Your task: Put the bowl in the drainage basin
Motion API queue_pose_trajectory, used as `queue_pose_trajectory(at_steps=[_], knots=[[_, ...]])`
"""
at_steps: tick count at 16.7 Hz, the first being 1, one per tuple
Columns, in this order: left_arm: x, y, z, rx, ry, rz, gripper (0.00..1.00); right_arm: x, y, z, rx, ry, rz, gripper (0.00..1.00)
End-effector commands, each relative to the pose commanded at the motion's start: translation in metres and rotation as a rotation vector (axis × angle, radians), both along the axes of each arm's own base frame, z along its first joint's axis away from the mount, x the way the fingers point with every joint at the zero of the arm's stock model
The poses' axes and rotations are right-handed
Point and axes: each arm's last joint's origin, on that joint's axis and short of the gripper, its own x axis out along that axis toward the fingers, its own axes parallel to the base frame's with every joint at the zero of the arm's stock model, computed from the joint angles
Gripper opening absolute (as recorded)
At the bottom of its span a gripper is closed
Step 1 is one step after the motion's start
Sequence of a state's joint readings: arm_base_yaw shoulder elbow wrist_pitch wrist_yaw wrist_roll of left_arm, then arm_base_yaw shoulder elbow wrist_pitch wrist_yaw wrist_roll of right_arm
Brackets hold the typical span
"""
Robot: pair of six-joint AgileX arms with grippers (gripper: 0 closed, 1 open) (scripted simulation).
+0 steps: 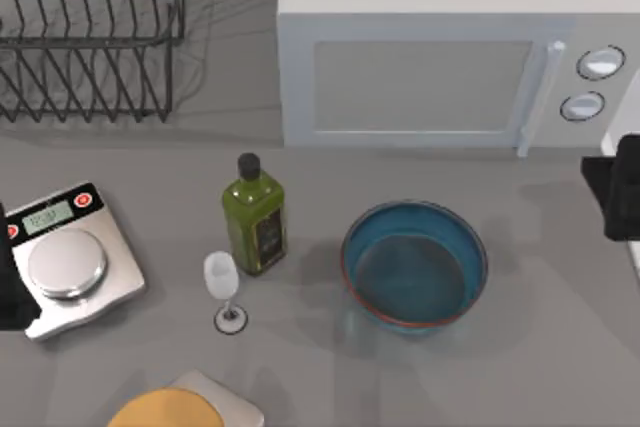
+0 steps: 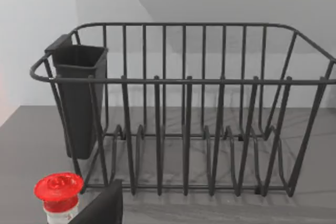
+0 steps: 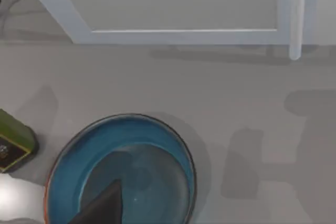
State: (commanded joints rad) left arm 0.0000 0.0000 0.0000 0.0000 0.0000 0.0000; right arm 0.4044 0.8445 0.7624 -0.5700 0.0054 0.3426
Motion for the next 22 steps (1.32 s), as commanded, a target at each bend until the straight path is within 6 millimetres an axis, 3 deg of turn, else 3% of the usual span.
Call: queue_pose_trajectory(at_steps=[3,7,10,14,20,22], knots=[[0.0,0.0,0.0,0.0,0.0,0.0,1.0,0.044,0.037,0.004,-0.072,0.289,0.002,1.0],[0.0,0.0,0.0,0.0,0.0,0.0,1.0,0.099,0.083,-0.015,-0.2,0.607,-0.028,1.0],[0.0,0.0,0.0,0.0,0.0,0.0,1.0,0.127,0.104,-0.032,-0.274,0.759,-0.052,1.0],[0.0,0.0,0.0,0.0,0.0,0.0,1.0,0.144,0.113,-0.047,-0.323,0.855,-0.067,1.0],[0.0,0.0,0.0,0.0,0.0,0.0,1.0,0.145,0.113,-0.049,-0.325,0.858,-0.067,1.0],[0.0,0.0,0.0,0.0,0.0,0.0,1.0,0.146,0.113,-0.06,-0.328,0.863,-0.068,1.0]])
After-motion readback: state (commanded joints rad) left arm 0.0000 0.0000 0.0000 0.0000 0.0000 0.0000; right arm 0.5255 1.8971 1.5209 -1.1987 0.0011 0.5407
